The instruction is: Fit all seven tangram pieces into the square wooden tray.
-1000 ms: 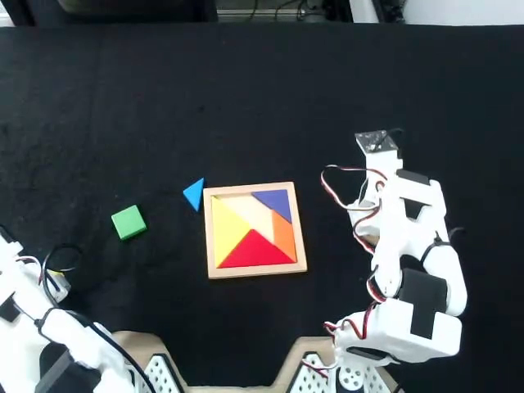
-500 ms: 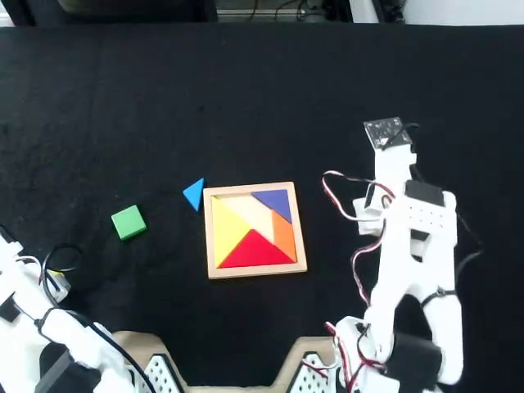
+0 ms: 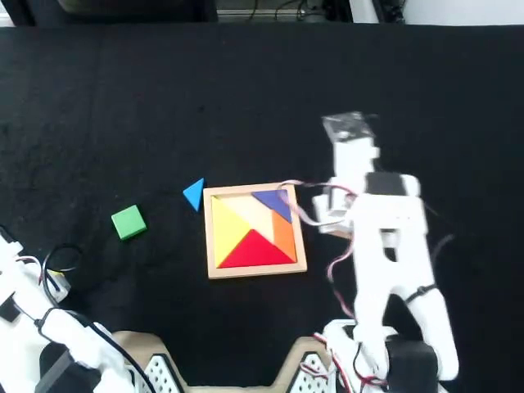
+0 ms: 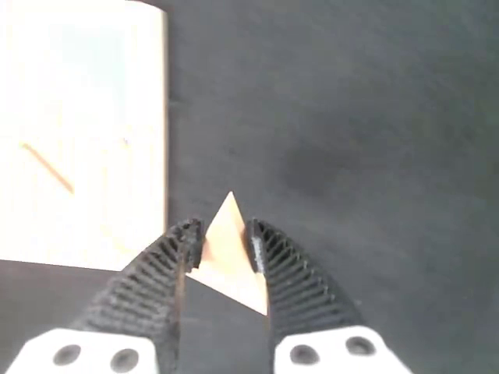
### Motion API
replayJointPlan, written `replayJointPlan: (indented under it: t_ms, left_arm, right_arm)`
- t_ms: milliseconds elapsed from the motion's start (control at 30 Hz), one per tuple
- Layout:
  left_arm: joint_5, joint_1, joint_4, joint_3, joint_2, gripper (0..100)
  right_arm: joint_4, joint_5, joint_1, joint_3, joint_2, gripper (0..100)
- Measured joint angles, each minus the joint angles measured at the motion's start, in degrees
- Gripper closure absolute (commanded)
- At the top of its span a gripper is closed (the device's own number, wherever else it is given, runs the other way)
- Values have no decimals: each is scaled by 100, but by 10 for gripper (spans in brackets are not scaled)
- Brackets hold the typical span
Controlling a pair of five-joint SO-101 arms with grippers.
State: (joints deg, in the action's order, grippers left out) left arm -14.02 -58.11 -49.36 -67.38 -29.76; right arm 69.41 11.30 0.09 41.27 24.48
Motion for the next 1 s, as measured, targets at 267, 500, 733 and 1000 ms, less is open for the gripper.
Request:
replayJointPlan:
  t_ms: [267,500,733,1000]
  left_arm:
    - [0,0,0,0,0,798]
    - [0,0,0,0,0,798]
    - [0,0,0,0,0,798]
    - [0,0,0,0,0,798]
  right_arm:
    - [-431,-1116,-1424,-149,0,986]
    - [-853,-1829,-2127,-554,-818,986]
    - [-914,-2629,-2180,-1178,-2048,986]
    - [-949,-3191,-2338,-1266,-2303,986]
